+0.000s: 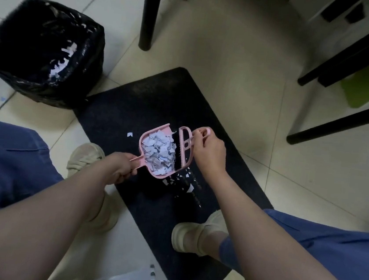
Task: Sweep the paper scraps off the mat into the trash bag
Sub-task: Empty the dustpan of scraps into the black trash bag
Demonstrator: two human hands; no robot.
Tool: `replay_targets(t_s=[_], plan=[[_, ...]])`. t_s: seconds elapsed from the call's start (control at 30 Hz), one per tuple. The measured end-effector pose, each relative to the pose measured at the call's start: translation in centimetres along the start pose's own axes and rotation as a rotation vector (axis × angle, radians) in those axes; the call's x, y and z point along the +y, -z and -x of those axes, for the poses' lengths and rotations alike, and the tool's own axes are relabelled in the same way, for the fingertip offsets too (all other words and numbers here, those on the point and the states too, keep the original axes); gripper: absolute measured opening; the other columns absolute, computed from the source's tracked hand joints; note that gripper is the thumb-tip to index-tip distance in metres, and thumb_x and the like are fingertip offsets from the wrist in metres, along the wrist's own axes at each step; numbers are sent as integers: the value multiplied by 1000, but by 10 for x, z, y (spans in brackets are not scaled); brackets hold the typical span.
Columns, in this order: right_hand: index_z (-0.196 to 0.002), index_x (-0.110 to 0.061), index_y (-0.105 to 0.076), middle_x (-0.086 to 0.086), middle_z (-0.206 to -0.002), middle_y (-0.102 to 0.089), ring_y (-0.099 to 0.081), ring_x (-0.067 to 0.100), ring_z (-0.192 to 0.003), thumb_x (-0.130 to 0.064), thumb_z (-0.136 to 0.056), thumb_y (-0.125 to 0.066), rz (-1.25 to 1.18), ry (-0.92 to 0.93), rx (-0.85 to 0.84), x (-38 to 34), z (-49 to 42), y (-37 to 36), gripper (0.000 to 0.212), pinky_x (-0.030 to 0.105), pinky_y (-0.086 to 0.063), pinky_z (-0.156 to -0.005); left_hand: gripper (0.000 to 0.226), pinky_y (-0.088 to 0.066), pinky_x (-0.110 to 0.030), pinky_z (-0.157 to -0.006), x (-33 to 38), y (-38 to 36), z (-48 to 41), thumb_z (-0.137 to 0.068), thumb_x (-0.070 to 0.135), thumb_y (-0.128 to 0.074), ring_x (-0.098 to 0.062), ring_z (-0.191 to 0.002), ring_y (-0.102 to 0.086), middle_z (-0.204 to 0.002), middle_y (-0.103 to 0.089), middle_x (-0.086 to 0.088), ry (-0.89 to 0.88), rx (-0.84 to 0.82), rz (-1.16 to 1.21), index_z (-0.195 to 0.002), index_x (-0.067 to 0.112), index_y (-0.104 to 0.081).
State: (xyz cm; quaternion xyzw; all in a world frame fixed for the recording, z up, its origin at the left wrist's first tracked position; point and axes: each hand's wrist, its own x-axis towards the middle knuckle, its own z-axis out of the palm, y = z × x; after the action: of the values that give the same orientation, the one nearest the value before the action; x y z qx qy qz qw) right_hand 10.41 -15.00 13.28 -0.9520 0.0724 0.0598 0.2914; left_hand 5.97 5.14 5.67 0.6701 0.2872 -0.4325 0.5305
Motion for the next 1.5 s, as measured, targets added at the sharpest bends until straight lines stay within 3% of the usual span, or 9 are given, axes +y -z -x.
replay_targets(t_s=[0.3,0.43,0.7,0.8,0.93,1.07,1.17,1.27,1.5], plan=[[-90,-20,-60,3,-78,-68,-62,24,-76,-30,-98,-45,-122,117,100,-94,-17,30,20,38,-49,-71,21,-17,-6,-32,40,55,55,-102,23,-40,-6,-44,-30,-63,-45,2,-127,102,213,-88,21,-55],[-95,-14,-61,0,-81,-64,-57,20,-78,-30,-100,-43,-159,134,91,-149,-33,23,24,28,-35,-65,25,-15,-8,-32,51,103,75,-103,24,-40,-1,-29,-27,-61,-42,2,-180,174,262,-82,19,-53],[-95,-11,-61,1,-83,-65,-59,17,-77,-26,-99,-45,-380,162,16,-241,-55,-42,22,31,-45,-69,25,-17,-6,-31,52,206,88,-102,27,-43,-6,-38,-28,-61,-41,0,-155,352,376,-80,21,-53],[-92,-14,-59,0,-85,-63,-59,18,-81,-24,-99,-46,-490,121,1,-264,-65,-72,18,28,-44,-70,24,-26,-15,-39,58,235,81,-101,21,-45,-14,-42,-37,-60,-44,-3,-183,451,403,-83,13,-57],[-82,-20,-57,2,-78,-66,-66,22,-74,-28,-95,-47,-690,22,-43,-284,-76,-110,18,42,-57,-79,21,-37,-18,-40,67,270,86,-99,12,-46,-21,-66,-47,-77,-56,-8,-244,604,157,-115,5,-58],[-95,-14,-58,2,-75,-63,-61,14,-69,-18,-101,-45,-890,-98,-218,-295,-81,-133,15,33,-56,-80,17,-38,-29,-59,66,289,86,-94,10,-49,-25,-76,-48,-73,-52,-10,-138,801,-225,-100,0,-62],[-100,-25,-57,0,-87,-67,-67,19,-87,-22,-101,-42,-782,-80,-281,-289,-81,-155,15,39,-55,-91,13,-43,-35,-69,64,281,75,-87,4,-48,-33,-83,-56,-95,-62,-18,-118,893,-268,-93,2,-60],[-101,-29,-60,3,-95,-68,-64,21,-89,-25,-96,-40,-664,-13,-248,-277,-81,-168,21,48,-54,-91,27,-46,-37,-79,66,264,67,-89,3,-47,-37,-106,-59,-117,-61,-20,-102,985,-373,-112,2,-59],[-99,-29,-56,6,-98,-69,-65,26,-94,-29,-94,-37,-642,-21,-199,-271,-87,-173,20,44,-54,-89,38,-46,-40,-85,69,249,63,-89,7,-48,-37,-113,-55,-126,-53,-20,-19,1053,-532,-127,3,-46]])
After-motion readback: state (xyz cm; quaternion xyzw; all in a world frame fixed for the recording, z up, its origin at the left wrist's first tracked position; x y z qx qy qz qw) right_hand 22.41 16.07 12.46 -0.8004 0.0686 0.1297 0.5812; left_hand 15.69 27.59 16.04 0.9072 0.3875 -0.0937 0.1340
